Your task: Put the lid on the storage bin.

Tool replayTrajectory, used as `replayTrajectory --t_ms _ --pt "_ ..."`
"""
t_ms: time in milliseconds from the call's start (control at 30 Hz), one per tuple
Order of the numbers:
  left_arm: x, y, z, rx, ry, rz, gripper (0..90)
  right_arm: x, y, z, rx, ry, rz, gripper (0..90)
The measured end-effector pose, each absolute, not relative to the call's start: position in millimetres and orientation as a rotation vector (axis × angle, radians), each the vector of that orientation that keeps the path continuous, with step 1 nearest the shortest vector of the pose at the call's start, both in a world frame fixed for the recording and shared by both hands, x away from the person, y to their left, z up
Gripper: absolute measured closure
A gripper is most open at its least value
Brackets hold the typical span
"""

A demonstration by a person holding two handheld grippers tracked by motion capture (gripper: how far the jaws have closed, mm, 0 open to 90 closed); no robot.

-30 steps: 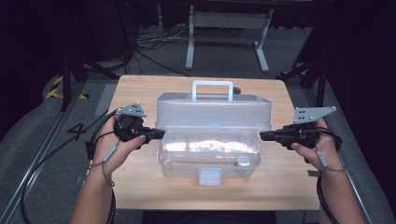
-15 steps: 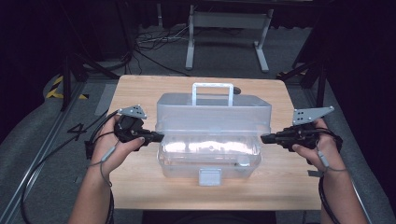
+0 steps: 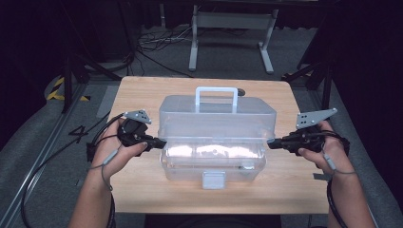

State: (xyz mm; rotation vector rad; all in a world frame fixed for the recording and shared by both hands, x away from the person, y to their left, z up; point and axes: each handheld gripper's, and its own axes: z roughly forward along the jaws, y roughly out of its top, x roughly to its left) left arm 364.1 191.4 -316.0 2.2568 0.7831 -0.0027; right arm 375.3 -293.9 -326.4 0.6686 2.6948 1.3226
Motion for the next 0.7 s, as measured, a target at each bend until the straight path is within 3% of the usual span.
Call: replayTrajectory --t_ms 700 --pt "362.3 189.5 -320.3 2.344 0.782 -0.053 89.7 374.5 -291.8 -330.5 0.652 2.781 1.226 90.0"
